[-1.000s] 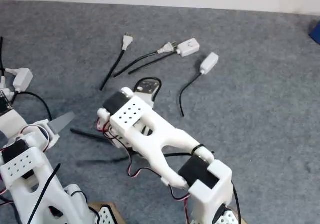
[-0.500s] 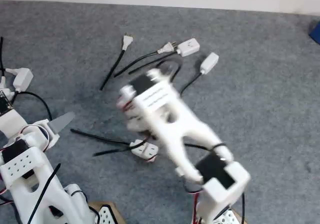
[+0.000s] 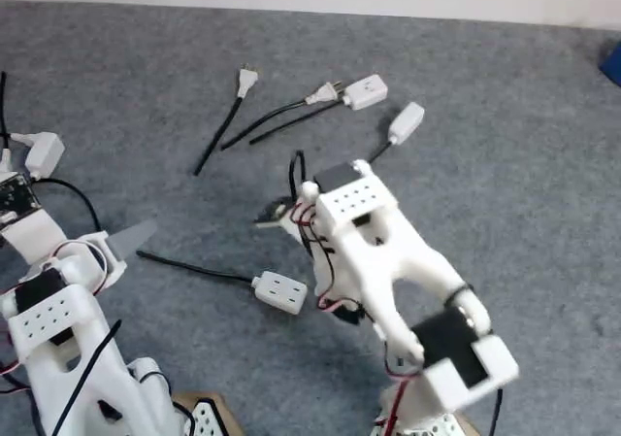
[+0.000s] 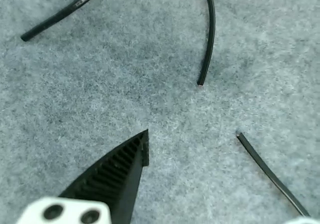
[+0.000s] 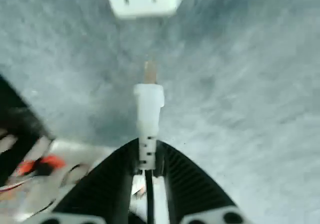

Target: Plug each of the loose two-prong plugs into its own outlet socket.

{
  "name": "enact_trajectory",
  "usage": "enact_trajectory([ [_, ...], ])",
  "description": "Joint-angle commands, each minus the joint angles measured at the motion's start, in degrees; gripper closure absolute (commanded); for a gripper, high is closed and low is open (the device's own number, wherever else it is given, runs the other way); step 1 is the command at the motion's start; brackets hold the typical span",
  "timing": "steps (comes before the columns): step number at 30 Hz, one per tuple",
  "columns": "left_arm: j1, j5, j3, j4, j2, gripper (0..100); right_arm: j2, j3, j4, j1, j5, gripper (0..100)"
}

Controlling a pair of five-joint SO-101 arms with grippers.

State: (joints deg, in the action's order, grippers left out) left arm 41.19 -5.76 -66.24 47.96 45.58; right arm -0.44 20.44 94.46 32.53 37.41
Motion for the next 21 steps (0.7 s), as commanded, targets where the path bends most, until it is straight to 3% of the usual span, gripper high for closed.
enact_trajectory([
  [1, -0.75, 0.09, 0.13, -0.97, 0.13, 45, -7.96, 0.48, -5.85, 0.66, 2.02, 83.3],
  [5, -1.63, 0.09, 0.04, -0.97, 0.13, 45, -12.53, 6.11, -11.38, 1.01, 1.58, 66.3],
  [13, -4.35, 1.93, -0.92, -0.97, 0.13, 45, -17.98, 22.55, -26.68, 1.01, 6.59, 66.0],
  [21, -4.44, 2.46, -1.01, -0.97, 0.13, 45, -19.12, 25.01, -29.93, 0.22, 8.88, 66.0],
])
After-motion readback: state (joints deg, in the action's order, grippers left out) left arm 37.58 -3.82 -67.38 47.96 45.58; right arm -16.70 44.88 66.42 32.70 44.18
